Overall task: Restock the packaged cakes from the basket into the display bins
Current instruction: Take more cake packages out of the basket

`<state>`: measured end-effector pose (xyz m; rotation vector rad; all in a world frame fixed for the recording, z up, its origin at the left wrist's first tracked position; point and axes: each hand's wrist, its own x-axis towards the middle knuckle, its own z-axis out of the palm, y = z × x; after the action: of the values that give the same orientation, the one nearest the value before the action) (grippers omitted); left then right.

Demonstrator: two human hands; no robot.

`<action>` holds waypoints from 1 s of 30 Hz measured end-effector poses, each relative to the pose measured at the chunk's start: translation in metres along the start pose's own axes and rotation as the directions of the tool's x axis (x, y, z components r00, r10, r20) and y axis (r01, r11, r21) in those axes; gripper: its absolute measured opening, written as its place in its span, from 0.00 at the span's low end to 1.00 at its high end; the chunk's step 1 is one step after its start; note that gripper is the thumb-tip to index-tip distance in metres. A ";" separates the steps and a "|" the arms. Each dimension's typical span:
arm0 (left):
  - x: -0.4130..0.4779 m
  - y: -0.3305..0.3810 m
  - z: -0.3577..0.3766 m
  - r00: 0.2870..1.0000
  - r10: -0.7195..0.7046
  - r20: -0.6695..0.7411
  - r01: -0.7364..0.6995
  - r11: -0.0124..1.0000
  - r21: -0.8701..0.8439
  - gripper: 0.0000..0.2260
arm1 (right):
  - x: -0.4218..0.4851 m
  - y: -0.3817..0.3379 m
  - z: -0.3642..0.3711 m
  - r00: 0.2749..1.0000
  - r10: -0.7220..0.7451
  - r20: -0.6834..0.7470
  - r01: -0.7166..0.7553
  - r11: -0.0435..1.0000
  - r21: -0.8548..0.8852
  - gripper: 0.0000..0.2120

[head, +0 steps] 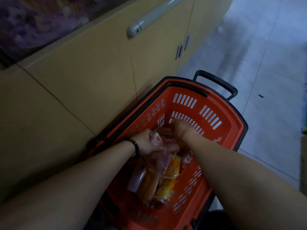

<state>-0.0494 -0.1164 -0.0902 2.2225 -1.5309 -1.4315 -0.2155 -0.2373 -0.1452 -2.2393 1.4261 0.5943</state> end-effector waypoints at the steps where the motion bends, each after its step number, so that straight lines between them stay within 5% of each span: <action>1: -0.001 -0.002 -0.002 1.000 -0.002 -0.023 0.002 1.000 -0.016 0.29 | -0.002 0.001 0.000 0.999 0.003 -0.035 -0.003 1.000 0.008 0.19; 7: -0.007 -0.006 -0.004 0.998 0.026 -0.052 -0.029 0.998 -0.064 0.17 | -0.012 0.007 -0.027 0.996 0.090 -0.007 -0.090 0.996 0.012 0.19; 13: -0.022 -0.007 -0.007 0.999 -0.002 0.044 0.007 0.993 -0.115 0.04 | -0.044 0.017 -0.055 0.982 0.037 -0.184 0.026 0.945 0.325 0.16; 21: -0.062 -0.003 -0.024 0.998 0.043 -0.045 -0.055 0.951 -0.303 0.06 | -0.107 0.009 -0.107 0.869 -0.053 -0.492 0.326 0.810 0.488 0.10; 30: -0.147 0.026 -0.056 0.987 0.103 -0.122 -0.156 0.445 -0.882 0.11 | -0.186 -0.009 -0.137 0.818 -0.010 -0.576 0.496 0.519 0.696 0.11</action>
<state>-0.0360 -0.0387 0.0485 1.3966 -0.5785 -1.5658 -0.2602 -0.1732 0.0725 -1.7472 1.1330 -0.7499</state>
